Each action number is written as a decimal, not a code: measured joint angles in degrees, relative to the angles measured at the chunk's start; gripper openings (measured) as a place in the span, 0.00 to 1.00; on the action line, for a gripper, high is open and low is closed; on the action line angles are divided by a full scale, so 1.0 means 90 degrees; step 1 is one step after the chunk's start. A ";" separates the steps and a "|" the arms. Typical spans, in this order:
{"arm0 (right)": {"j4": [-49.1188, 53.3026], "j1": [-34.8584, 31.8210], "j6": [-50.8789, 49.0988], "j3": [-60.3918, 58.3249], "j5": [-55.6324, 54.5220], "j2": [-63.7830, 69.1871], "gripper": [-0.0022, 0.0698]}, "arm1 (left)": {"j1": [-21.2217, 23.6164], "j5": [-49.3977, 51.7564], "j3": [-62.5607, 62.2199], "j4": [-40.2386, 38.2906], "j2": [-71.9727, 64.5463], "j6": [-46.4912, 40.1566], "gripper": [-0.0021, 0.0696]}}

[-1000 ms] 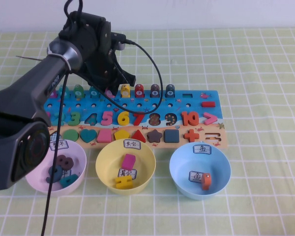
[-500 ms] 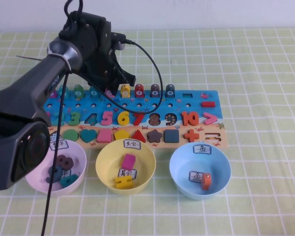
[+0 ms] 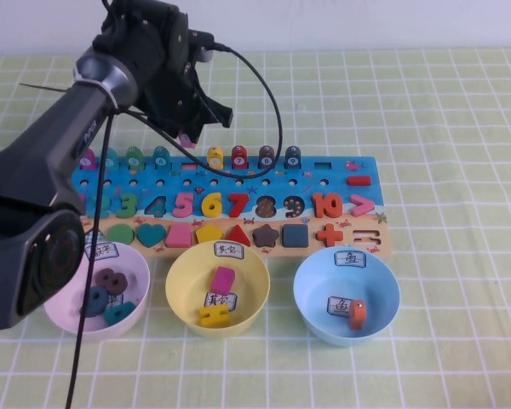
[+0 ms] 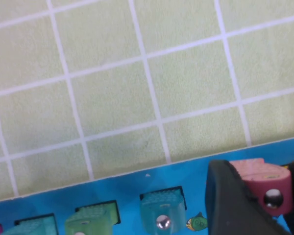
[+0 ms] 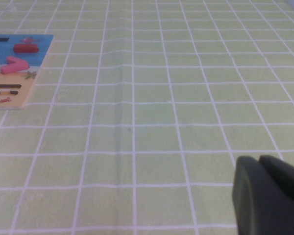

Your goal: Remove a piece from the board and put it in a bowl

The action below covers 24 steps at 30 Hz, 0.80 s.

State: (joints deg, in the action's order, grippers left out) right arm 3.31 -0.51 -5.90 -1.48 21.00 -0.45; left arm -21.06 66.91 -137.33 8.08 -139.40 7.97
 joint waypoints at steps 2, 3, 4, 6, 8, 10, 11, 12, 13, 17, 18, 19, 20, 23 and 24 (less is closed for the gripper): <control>0.0000 0.0000 0.0000 0.0000 0.0000 0.0000 0.01 | 0.0000 0.0079 -0.0108 0.0000 0.0000 0.0000 0.30; 0.0000 0.0000 0.0000 0.0000 0.0000 0.0000 0.01 | 0.0000 0.0139 -0.0169 0.0000 0.0000 0.0000 0.30; 0.0000 0.0000 0.0000 0.0000 0.0000 0.0000 0.01 | 0.0000 0.0198 -0.0261 0.0000 0.0000 0.0000 0.30; 0.0000 0.0000 0.0000 0.0000 0.0000 0.0000 0.01 | 0.0000 0.0315 -0.0468 0.0000 0.0013 -0.0024 0.30; 0.0000 0.0000 0.0000 0.0000 0.0000 0.0000 0.01 | 0.0000 0.0341 -0.0613 0.0000 0.0121 -0.0158 0.30; 0.0000 0.0000 0.0000 0.0000 0.0000 0.0000 0.01 | -0.0012 0.0388 -0.0674 0.0000 0.0291 -0.0301 0.30; 0.0000 0.0000 0.0000 0.0000 0.0000 0.0000 0.01 | -0.0025 0.0425 -0.0689 0.0000 0.0413 -0.0372 0.30; 0.0000 0.0000 0.0000 0.0000 0.0000 0.0000 0.01 | -0.0038 0.0462 -0.0704 0.0012 0.0540 -0.0435 0.30; 0.0000 0.0000 0.0000 0.0000 0.0000 0.0000 0.01 | -0.0038 0.0495 -0.0717 0.0040 0.0667 -0.0482 0.30; 0.0000 0.0000 0.0000 0.0000 0.0000 0.0000 0.01 | -0.0065 0.0509 -0.0494 0.0168 0.1214 -0.0586 0.30; 0.0000 0.0000 0.0000 0.0000 0.0000 0.0000 0.01 | -0.0076 0.0509 -0.0337 0.0168 0.1357 -0.0626 0.30; 0.0000 0.0000 0.0000 0.0000 0.0000 0.0000 0.01 | -0.0106 0.0509 -0.0086 0.0156 0.1550 -0.0689 0.30; 0.0000 0.0000 0.0000 0.0000 0.0000 0.0000 0.01 | -0.0157 0.0509 0.0228 0.0171 0.1759 -0.0759 0.30; 0.0000 0.0000 0.0000 0.0000 0.0000 -0.0003 0.01 | -0.0439 0.0497 0.1482 0.0494 0.2450 -0.0835 0.30; 0.0000 0.0000 0.0000 0.0000 0.0000 -0.0003 0.01 | -0.0581 0.0497 0.1882 0.0680 0.2658 -0.0797 0.30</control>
State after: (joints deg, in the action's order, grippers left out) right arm 3.31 -0.51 -5.90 -1.48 21.00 -0.48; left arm -26.29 71.38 -120.39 14.20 -115.47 0.80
